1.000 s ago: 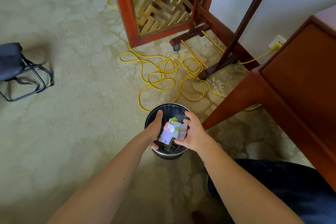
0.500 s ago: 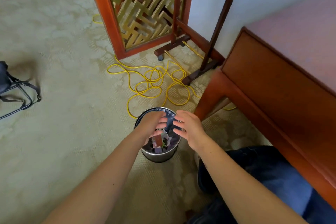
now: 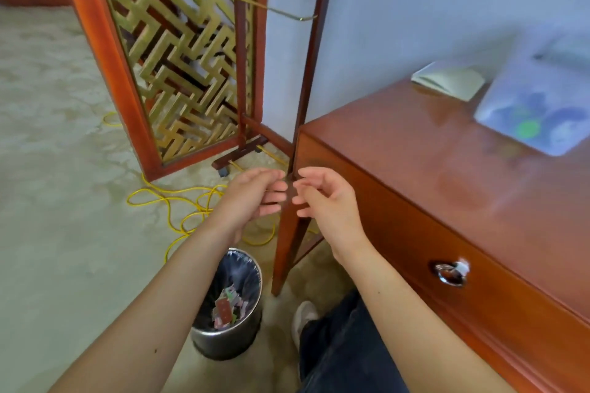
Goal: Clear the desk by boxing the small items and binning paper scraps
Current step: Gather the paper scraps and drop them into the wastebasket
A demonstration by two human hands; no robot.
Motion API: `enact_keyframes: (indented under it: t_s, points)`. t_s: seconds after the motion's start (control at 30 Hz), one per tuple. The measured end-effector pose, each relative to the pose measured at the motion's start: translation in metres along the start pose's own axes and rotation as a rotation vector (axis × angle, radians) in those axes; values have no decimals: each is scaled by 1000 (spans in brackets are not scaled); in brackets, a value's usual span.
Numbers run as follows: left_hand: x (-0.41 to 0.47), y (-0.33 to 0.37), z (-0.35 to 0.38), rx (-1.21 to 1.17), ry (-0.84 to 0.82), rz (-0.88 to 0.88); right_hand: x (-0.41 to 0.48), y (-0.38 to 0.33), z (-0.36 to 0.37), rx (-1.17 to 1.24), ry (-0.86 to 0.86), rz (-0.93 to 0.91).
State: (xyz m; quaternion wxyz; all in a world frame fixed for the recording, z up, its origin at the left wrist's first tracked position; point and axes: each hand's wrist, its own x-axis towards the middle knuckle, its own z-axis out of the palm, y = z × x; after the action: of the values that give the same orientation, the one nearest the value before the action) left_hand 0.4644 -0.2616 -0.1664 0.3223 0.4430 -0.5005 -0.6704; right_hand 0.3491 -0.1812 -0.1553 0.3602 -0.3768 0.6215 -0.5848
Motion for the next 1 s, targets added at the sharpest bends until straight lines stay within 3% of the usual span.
enact_keyframes:
  t_s: [0.47,1.0]
  points:
    - [-33,84,122,98,-267,225,-32,-89,-121,18,255,-273]
    - [-95,76,337,199,-739,260,-118,-88,-312,-81,714,-242]
